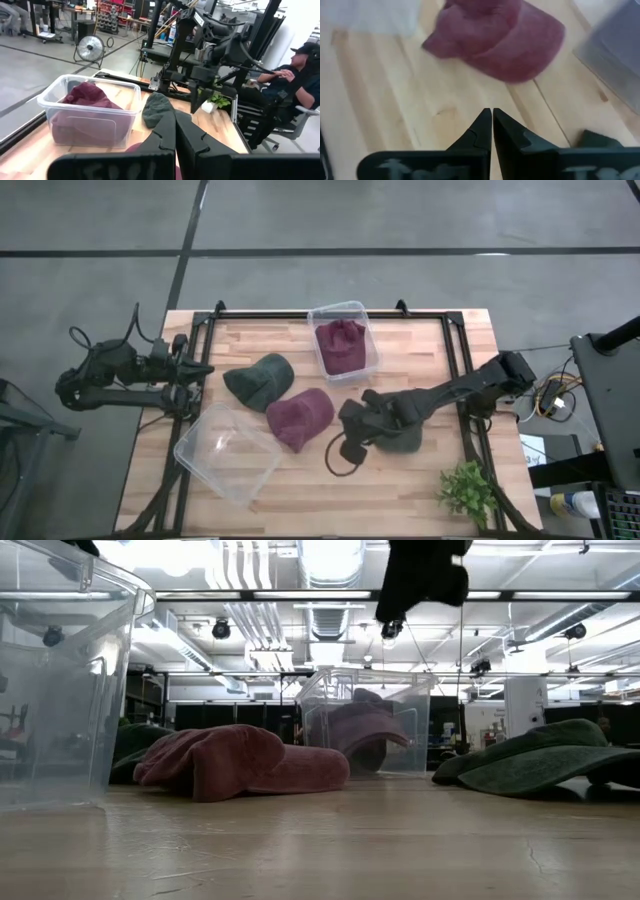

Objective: Pick & Place hat
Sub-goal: Put the dark red cap into the top transparent bin

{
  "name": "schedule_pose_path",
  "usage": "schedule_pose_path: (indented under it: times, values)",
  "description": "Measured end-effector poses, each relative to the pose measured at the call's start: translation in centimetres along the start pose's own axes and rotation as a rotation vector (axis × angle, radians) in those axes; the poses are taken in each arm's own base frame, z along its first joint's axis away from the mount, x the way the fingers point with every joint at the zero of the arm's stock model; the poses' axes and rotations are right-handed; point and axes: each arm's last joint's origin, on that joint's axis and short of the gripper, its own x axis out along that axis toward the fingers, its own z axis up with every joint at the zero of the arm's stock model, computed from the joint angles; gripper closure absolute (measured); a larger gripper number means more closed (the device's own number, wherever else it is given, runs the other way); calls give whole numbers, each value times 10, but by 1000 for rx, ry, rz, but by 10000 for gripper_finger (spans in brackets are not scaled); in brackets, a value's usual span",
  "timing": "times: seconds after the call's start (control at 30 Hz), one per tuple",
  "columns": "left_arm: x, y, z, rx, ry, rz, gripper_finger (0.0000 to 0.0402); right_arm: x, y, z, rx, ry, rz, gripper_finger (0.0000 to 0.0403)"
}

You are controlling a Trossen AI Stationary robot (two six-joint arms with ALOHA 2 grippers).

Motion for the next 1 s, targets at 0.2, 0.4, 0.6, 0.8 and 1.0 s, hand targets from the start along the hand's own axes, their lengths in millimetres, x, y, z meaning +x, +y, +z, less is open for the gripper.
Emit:
schedule_pose_path:
  times: [0.2, 0.4, 0.6, 0.8, 1.0]
  values:
    - [0, 0, 0, 25, 0, 0, 401, 15, -8, -4, 150, -11, -6, 346]
    - [0, 0, 0, 26, 0, 0, 401, 39, -15, -10, 299, -72, 43, 299]
    - [0, 0, 0, 27, 0, 0, 401, 60, -24, -22, 440, -118, 90, 272]
    - [0, 0, 0, 27, 0, 0, 401, 77, -40, -31, 613, -182, 94, 262]
    - [0, 0, 0, 45, 0, 0, 401, 89, -56, -31, 691, -227, 105, 261]
